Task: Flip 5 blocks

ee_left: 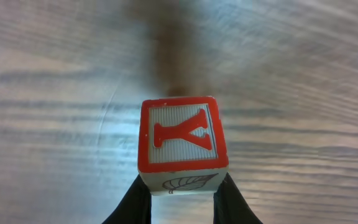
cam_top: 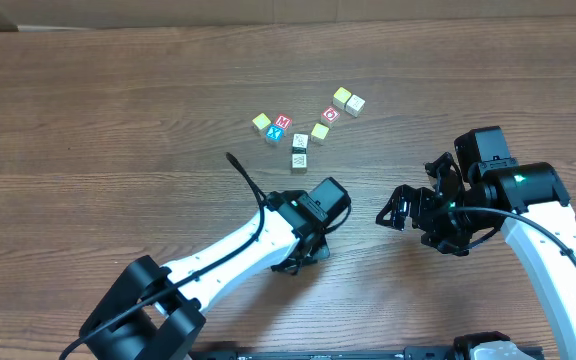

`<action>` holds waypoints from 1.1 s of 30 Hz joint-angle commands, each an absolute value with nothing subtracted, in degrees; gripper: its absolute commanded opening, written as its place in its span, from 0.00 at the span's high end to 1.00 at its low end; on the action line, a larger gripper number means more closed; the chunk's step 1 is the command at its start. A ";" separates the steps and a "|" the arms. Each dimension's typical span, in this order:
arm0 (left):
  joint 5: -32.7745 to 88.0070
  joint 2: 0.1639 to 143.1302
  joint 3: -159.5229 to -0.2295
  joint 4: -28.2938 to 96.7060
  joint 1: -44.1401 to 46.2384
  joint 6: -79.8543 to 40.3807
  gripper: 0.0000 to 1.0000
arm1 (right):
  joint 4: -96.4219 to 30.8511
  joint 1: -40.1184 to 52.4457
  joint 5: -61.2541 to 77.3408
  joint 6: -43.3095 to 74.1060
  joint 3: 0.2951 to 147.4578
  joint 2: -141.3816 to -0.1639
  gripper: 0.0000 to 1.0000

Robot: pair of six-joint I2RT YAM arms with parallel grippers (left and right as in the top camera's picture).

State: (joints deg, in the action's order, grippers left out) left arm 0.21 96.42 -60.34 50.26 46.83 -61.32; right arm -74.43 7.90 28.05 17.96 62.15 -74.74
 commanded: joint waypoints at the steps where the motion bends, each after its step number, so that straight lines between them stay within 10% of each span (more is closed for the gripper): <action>1: 1.13 95.15 -59.55 49.19 46.74 -56.21 0.95 | -74.26 7.81 27.66 17.61 63.77 -74.39 0.00; 15: 8.93 95.26 -51.72 43.33 46.50 -51.46 0.95 | -73.87 7.81 27.68 17.63 63.77 -74.39 0.00; 25: 7.53 95.26 -51.68 41.52 46.44 -50.11 0.51 | -73.87 7.81 27.68 17.63 63.77 -74.39 0.00; 33: 5.72 95.11 -52.23 40.64 45.91 -48.93 0.46 | -73.89 7.81 27.68 17.63 63.77 -74.39 0.00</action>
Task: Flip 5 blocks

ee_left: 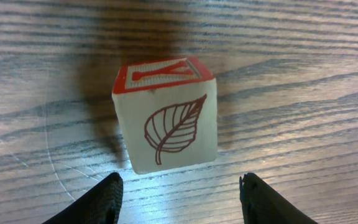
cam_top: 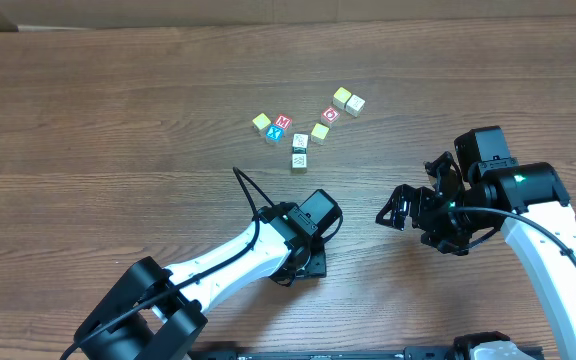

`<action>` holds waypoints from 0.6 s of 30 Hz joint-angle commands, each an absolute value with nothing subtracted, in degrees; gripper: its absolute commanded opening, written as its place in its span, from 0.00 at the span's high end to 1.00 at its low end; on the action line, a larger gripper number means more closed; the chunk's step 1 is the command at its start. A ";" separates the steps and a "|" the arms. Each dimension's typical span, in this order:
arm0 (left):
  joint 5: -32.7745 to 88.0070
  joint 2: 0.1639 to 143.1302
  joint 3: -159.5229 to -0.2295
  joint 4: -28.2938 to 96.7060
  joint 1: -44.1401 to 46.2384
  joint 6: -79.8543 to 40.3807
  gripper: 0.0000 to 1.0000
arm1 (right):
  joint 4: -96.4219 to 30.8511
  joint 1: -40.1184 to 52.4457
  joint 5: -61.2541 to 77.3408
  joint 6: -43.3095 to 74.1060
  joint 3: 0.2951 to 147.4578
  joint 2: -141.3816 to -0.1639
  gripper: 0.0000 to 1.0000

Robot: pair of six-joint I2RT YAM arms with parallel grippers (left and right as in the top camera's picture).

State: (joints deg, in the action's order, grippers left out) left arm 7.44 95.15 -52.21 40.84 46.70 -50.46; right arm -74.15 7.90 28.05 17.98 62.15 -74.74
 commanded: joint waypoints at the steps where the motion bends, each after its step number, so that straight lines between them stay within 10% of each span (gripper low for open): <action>1: 4.86 94.96 -52.80 40.82 45.78 -48.21 0.46 | -73.89 7.81 27.68 17.63 63.77 -74.39 0.00; 9: -1.83 92.25 -63.88 48.88 40.38 -45.28 0.31 | -73.84 7.81 27.68 17.63 63.77 -74.39 0.00; 18: 6.72 99.39 -72.03 46.39 28.34 -32.01 0.39 | -73.82 7.81 27.68 17.61 63.77 -74.39 0.00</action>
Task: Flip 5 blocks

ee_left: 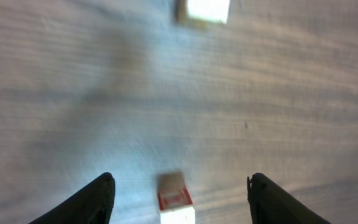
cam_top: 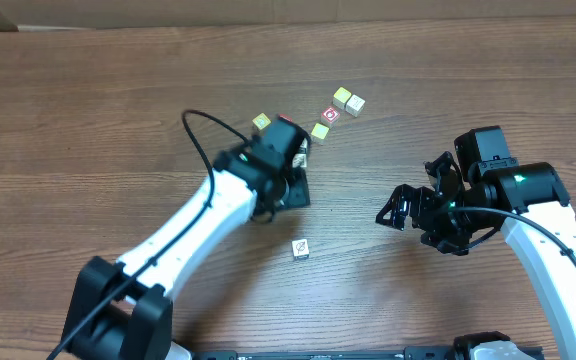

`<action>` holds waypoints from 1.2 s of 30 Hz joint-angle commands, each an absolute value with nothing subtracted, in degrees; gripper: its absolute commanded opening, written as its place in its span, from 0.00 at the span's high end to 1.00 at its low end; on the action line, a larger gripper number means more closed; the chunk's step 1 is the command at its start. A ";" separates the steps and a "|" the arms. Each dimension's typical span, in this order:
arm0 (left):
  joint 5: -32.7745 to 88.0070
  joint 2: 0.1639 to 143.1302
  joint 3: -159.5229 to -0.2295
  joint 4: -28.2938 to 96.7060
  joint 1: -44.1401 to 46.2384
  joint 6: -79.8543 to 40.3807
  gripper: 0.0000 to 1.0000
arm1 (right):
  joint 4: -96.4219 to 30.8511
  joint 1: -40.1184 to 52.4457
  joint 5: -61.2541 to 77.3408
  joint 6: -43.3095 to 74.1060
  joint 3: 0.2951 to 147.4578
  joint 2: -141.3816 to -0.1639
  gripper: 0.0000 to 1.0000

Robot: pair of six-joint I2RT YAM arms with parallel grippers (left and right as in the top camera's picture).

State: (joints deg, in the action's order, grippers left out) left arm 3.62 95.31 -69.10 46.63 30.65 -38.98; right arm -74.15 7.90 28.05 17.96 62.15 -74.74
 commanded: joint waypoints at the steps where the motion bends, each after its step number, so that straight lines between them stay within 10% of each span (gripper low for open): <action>1: 7.46 100.88 -73.25 46.44 27.75 -30.89 0.37 | -73.84 7.81 27.70 17.61 63.77 -74.39 0.00; 13: 9.08 121.86 -95.37 53.10 27.88 -23.73 0.21 | -74.48 7.81 27.68 17.61 63.77 -74.39 0.00; 23: 8.60 129.64 -99.63 54.13 27.73 -24.51 0.62 | -74.96 7.81 27.68 17.58 63.77 -74.39 0.00; 36: 1.48 129.62 -107.26 62.83 27.44 -25.06 0.75 | -74.94 7.81 27.68 17.58 63.77 -74.39 0.00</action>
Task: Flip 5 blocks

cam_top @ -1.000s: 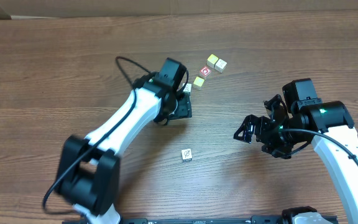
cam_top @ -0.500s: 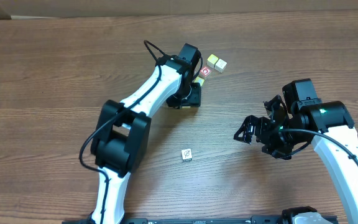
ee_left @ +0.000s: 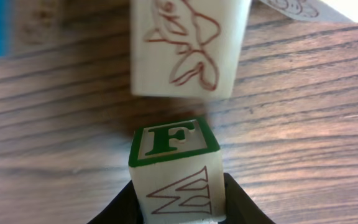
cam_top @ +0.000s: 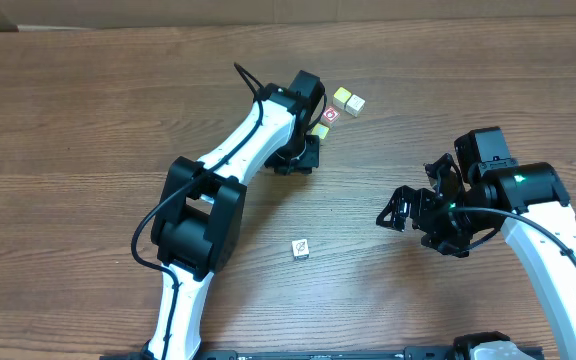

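Observation:
In the left wrist view a wooden block with a green F (ee_left: 173, 146) on top and a red zigzag on its near side sits between the black fingers (ee_left: 124, 204); my left gripper (ee_left: 179, 200) is shut on it. Just beyond stands a pale block with a red fish drawing (ee_left: 185, 43). Overhead, the left gripper (cam_top: 296, 158) is at the block cluster, which includes a red O block (cam_top: 330, 115) and a yellow block (cam_top: 320, 131). One block (cam_top: 300, 249) stands alone nearer the front. My right gripper (cam_top: 396, 208) hovers open and empty on the right.
A yellow block (cam_top: 341, 97) and a white block (cam_top: 355, 104) lie at the cluster's far right. A blue block shows at the left edge of the wrist view. The left arm's cable (cam_top: 253, 85) loops above the table.
My left gripper was open over the table near the cluster with nothing in it. Now it is lower in the cluster and shut on the green F block. The right arm has not moved.
My left gripper first held the red Y block near the table's front middle. Then it stood open behind that block, which rested with its leaf side facing the camera. It was then at the cluster, the block left alone, and now grips the F block.

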`<action>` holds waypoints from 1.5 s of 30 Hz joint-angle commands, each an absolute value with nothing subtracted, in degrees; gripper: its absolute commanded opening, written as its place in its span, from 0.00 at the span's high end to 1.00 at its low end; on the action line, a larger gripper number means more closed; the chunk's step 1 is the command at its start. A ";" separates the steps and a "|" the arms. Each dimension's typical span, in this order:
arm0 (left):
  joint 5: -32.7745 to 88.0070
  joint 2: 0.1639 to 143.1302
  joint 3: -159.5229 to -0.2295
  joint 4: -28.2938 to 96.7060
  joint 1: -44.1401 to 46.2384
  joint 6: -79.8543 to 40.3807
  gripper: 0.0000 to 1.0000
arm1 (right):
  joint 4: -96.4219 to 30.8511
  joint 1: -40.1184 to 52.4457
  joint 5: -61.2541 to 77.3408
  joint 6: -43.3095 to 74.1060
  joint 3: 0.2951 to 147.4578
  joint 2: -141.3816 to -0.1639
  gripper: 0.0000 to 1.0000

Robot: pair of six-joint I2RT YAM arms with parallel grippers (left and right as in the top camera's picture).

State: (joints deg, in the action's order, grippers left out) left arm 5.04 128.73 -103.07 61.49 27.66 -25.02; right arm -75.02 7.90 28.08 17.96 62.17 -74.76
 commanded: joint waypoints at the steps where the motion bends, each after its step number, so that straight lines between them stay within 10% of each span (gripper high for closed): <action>1: 1.06 129.62 -108.38 63.88 27.40 -25.08 0.78 | -74.94 7.81 27.68 17.61 63.77 -74.39 0.00; 11: 0.84 127.42 -115.96 78.46 27.42 -27.79 0.95 | -75.16 7.81 27.66 17.58 63.77 -74.39 0.00; 25: -3.29 99.63 -90.30 76.44 29.04 -36.49 0.94 | -75.33 7.81 27.46 17.54 63.77 -74.39 0.00; 45: 8.23 81.01 -43.79 46.26 38.35 -44.40 0.68 | -74.96 7.81 27.49 17.56 63.77 -74.39 0.00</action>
State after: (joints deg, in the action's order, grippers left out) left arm 7.75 81.01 -45.32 47.51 38.61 -42.22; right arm -75.07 7.90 27.64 17.93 62.35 -74.74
